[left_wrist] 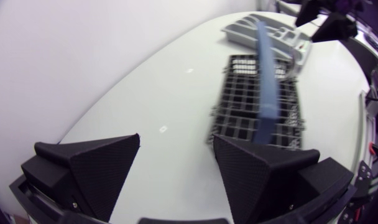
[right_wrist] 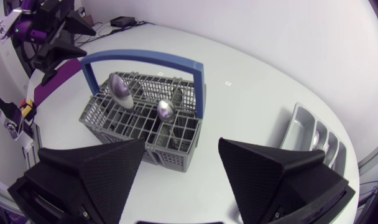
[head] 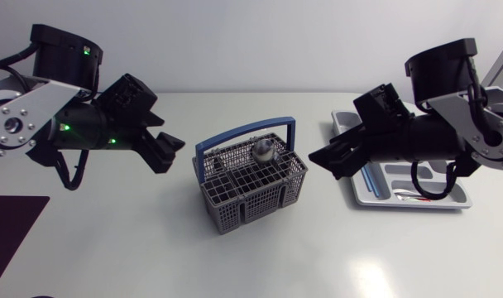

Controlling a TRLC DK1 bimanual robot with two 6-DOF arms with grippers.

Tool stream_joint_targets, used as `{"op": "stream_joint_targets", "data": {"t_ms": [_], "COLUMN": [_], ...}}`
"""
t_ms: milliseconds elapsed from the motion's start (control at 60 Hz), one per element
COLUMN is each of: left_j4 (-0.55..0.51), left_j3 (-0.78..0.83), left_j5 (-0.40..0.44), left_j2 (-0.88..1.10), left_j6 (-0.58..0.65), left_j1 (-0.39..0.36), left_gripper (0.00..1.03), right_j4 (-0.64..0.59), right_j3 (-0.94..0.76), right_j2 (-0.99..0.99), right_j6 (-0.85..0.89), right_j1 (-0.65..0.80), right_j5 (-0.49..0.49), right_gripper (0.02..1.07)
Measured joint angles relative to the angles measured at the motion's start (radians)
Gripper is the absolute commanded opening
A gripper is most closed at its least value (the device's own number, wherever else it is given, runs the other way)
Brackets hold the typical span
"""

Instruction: Unload the cutlery basket into the drawer organizer.

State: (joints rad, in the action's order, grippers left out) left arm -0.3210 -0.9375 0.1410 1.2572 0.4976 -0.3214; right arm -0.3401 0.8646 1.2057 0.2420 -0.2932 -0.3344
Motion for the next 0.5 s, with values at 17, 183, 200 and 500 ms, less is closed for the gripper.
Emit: {"op": "stream_joint_targets", "data": {"t_ms": [17, 183, 200, 500], "left_j4": [-0.021, -0.094, -0.094, -0.032], "left_j3": [-0.002, -0.035, -0.04, -0.163], "left_j5": [0.022, 0.129, 0.134, 0.196], "left_j2": [-0.013, 0.006, 0.013, 0.196], "left_j6": [0.0, -0.031, -0.034, -0.076], "left_j1": [-0.021, -0.133, -0.141, -0.203], "left_gripper": [0.98, 0.98, 0.98, 0.96], "right_j4": [-0.002, -0.002, -0.002, -0.005], "right_j3": [-0.007, -0.054, -0.058, -0.113], "right_j2": [0.0, -0.012, -0.015, -0.082], "right_j6": [0.003, 0.026, 0.029, 0.092], "right_j1": [0.0, 0.0, 0.0, 0.072], "right_j5": [0.0, -0.001, -0.001, -0.041], "right_gripper": [0.87, 0.88, 0.88, 0.88]}}
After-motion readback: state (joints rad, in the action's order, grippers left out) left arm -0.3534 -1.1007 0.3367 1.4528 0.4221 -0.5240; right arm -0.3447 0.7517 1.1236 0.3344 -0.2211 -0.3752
